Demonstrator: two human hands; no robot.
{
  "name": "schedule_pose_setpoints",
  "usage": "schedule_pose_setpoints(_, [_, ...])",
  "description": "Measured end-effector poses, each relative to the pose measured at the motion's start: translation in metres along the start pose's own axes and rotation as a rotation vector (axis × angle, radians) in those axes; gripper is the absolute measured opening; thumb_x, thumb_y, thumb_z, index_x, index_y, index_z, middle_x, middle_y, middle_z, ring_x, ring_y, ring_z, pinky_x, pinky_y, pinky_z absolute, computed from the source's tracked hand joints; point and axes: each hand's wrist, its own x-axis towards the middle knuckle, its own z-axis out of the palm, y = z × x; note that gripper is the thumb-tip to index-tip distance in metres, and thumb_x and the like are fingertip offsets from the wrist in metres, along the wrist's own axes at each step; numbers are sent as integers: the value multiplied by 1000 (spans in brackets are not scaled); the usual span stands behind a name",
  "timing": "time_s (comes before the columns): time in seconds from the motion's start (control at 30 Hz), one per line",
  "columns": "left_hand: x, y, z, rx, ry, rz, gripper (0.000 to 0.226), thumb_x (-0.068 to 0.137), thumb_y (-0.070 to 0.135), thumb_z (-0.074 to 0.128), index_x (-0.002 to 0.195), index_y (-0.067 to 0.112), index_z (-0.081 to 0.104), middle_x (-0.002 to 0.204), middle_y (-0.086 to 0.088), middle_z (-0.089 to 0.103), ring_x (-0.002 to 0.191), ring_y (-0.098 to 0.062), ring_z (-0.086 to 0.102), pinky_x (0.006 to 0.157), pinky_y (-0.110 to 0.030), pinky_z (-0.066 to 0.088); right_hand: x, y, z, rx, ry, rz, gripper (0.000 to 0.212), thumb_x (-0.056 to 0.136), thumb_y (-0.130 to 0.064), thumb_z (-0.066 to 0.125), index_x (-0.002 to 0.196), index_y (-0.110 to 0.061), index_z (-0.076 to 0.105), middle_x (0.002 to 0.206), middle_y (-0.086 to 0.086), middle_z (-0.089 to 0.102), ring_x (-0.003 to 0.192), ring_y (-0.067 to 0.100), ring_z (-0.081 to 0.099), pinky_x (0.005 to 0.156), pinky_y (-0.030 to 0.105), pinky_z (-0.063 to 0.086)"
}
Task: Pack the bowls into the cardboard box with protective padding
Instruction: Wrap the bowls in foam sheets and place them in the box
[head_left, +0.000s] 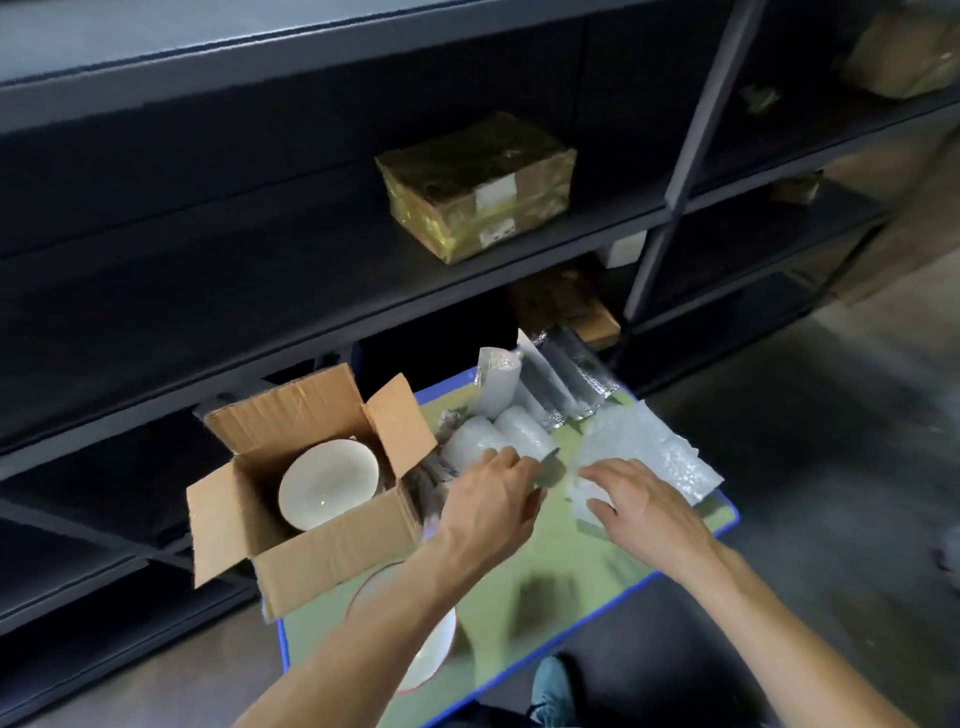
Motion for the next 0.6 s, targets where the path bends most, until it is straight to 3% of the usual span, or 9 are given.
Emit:
schedule_pose_setpoints(0.13, [33,32,24,9,-49,35,32,97,35,51,120,14,60,108,-5,62,101,-29,57,77,-40,49,-13,49,-4,-14,-32,111,47,101,-30,48,148,-23,43,149,-10,44,139,15,35,107,30,38])
schedule_pose_setpoints(0.3, [68,53,52,93,-188,11,39,100,38,48,129,12,52,121,-7,57,111,-28,52,88,-40,48,-21,97,-14,-17,-63,236,49,101,-30,48,149,-22,40,150,-8,42,140,16,33,104,34,39])
schedule_pose_setpoints(0.43, [91,55,71,111,-270,-24,36,101,37,48,123,10,50,122,-10,54,113,-30,50,88,-41,45,-16,126,-18,10,-84,332,48,101,-29,47,148,-20,41,147,-6,44,135,19,37,101,37,43])
schedule_pose_setpoints(0.6, [121,52,88,119,-301,-65,47,101,34,49,138,7,42,137,-12,46,123,-31,45,94,-42,46,1,148,-14,12,-109,404,46,101,-30,49,144,-16,43,142,1,46,128,25,40,95,41,47])
